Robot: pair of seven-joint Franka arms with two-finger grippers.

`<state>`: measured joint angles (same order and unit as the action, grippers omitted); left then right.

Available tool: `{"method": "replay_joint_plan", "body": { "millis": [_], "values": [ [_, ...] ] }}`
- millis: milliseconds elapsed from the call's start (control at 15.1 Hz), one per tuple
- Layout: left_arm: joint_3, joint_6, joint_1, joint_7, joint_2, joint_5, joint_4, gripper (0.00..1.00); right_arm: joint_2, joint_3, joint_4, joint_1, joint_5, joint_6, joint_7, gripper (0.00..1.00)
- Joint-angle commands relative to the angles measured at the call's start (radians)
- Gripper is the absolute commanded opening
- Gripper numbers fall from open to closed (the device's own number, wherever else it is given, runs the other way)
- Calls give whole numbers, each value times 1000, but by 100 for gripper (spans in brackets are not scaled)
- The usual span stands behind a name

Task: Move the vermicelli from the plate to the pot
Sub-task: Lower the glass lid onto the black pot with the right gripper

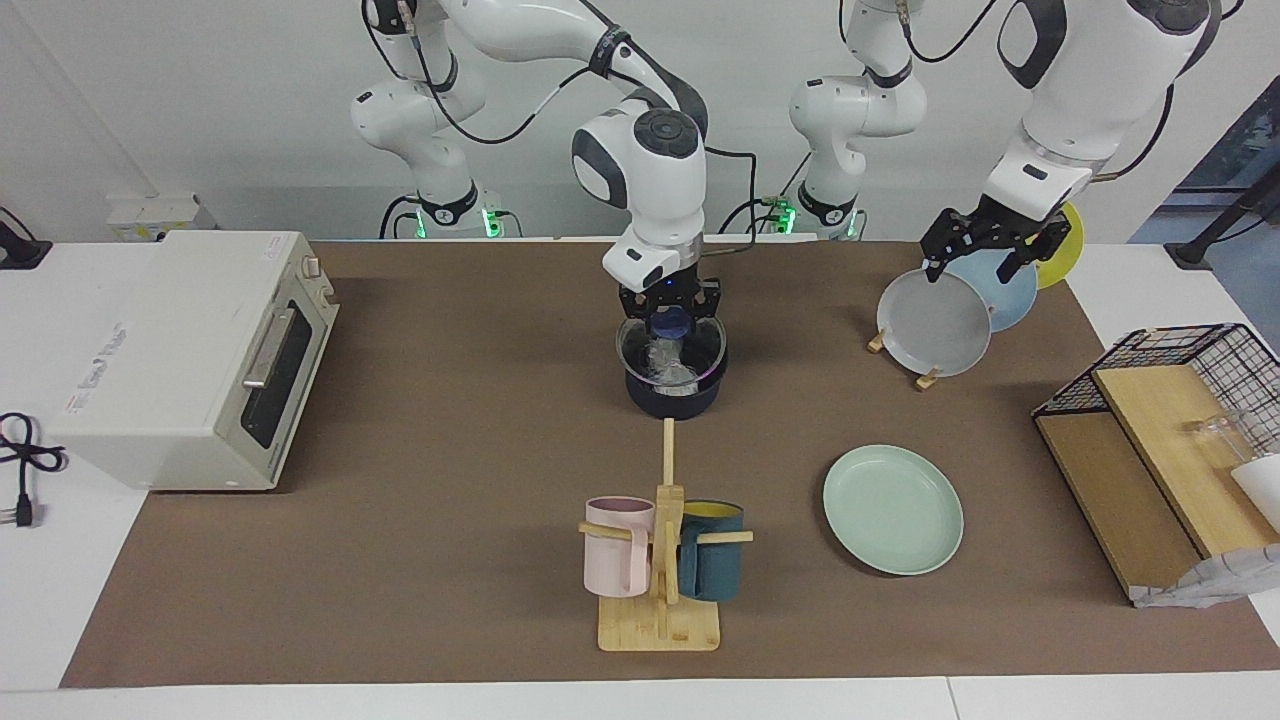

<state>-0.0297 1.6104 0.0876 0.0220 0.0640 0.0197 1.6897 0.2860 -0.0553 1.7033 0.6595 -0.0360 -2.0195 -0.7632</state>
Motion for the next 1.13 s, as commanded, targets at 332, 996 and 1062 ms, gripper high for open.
{"method": "replay_joint_plan", "body": {
  "millis": [332, 996, 1062],
  "values": [
    [-7, -139, -6, 13, -58, -55, -171, 100, -18, 2, 30, 15, 34, -24, -10, 0],
    [-2, -104, -5, 18, -4, -49, -21, 100, 16, 2, 36, 15, 34, -85, -10, 0],
    [-4, -104, -5, 16, -4, -49, -22, 100, 27, 2, 36, 19, 34, -94, -10, 0]
  ]
}}
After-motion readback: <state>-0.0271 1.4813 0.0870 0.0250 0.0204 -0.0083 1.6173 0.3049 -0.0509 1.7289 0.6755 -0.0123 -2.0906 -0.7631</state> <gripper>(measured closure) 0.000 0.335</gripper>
